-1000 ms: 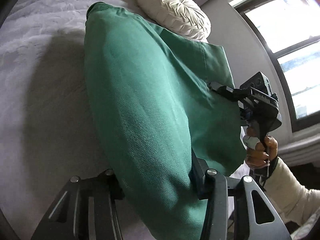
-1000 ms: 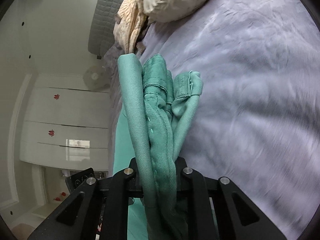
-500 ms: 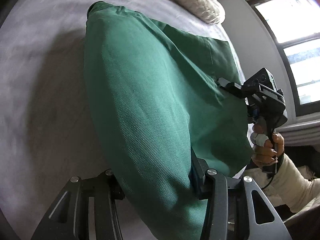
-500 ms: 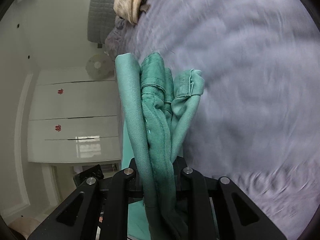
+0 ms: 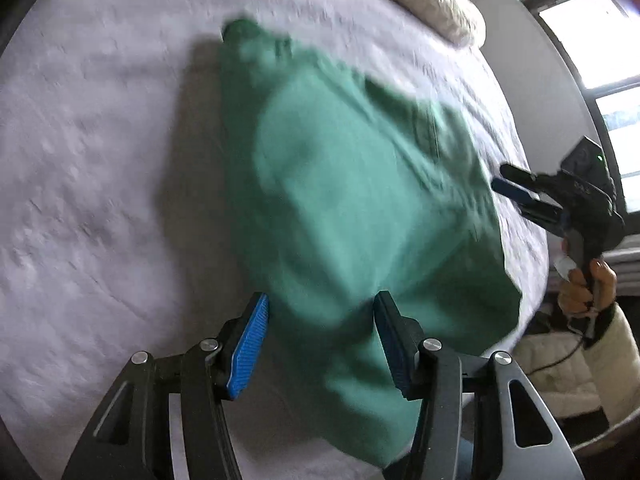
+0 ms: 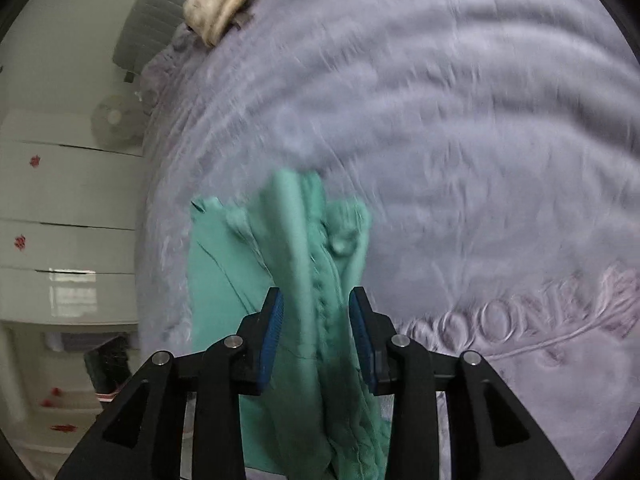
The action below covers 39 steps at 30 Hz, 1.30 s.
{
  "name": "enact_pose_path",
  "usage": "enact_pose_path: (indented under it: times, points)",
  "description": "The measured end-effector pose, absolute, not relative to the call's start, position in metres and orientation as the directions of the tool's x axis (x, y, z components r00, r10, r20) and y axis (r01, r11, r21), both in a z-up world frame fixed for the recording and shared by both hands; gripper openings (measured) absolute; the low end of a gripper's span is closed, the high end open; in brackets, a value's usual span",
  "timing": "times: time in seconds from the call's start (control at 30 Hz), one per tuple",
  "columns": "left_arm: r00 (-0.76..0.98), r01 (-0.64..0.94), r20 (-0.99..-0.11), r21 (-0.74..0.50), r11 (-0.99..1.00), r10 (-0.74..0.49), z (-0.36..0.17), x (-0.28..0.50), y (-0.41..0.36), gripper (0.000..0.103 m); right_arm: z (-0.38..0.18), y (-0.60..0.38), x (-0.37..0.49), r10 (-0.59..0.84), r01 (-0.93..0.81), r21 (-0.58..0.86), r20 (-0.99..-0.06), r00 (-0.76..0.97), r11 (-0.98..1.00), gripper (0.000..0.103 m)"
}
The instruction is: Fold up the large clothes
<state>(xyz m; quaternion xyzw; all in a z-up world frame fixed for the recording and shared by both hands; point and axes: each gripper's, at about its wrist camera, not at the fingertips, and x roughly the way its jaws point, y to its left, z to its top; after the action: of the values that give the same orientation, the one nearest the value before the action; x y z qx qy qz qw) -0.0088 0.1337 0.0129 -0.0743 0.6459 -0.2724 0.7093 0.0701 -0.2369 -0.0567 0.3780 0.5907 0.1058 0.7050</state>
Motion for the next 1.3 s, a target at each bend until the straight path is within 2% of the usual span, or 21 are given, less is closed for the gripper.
enact_pose_path:
  times: [0.1,0.17,0.23,0.33,0.4,0.53,0.63,0.87,1.07,1.17,1.3]
  points:
    - [0.108,0.263,-0.858,-0.462,0.847,-0.502,0.026,0.005,0.132,0.055,-0.051,-0.229,0.090,0.575,0.260,0.638,-0.768,0.281,0.725,0.039]
    - [0.154,0.239,-0.863,-0.439,0.866,-0.481,0.023,0.018,0.124,0.070,-0.058,-0.222,0.097,0.553,0.245,0.612,-0.788,0.269,0.752,0.035]
    - [0.191,0.253,-0.885,-0.373,0.892,-0.425,0.012,0.029,0.105,0.070,-0.067,-0.222,0.098,0.528,0.240,0.584,-0.808,0.261,0.775,0.007]
    - [0.220,0.318,-0.935,-0.201,0.927,-0.278,-0.016,0.035,0.080,0.070,-0.090,-0.219,0.106,0.455,0.256,0.503,-0.861,0.226,0.825,0.006]
    - [0.229,0.345,-0.936,-0.178,0.922,-0.266,-0.026,0.034,0.078,0.078,-0.112,-0.227,0.108,0.456,0.295,0.498,-0.867,0.201,0.816,0.006]
    - [0.207,0.312,-0.942,-0.191,0.931,-0.263,-0.019,0.033,0.088,0.079,-0.119,-0.243,0.107,0.530,0.339,0.566,-0.824,0.202,0.751,0.006]
    - [0.220,0.326,-0.947,-0.153,0.933,-0.233,-0.001,0.016,0.095,0.079,-0.101,-0.246,0.099,0.534,0.314,0.566,-0.824,0.188,0.763,0.007]
    - [0.142,0.383,-0.951,-0.203,0.901,-0.275,0.033,-0.044,0.090,0.079,-0.044,-0.237,0.051,0.579,0.222,0.604,-0.797,0.174,0.766,0.007]
    - [0.050,0.377,-0.969,-0.208,0.903,-0.244,0.022,-0.090,0.092,0.079,-0.012,-0.210,0.007,0.649,0.138,0.661,-0.750,0.124,0.738,0.007]
    - [0.033,0.373,-0.976,-0.187,0.909,-0.215,0.011,-0.107,0.100,0.079,-0.011,-0.194,-0.012,0.642,0.111,0.645,-0.764,0.066,0.756,0.007]
    - [0.025,0.336,-0.968,-0.226,0.914,-0.249,0.004,-0.115,0.114,0.079,-0.027,-0.193,-0.033,0.545,0.127,0.541,-0.839,0.010,0.831,0.007]
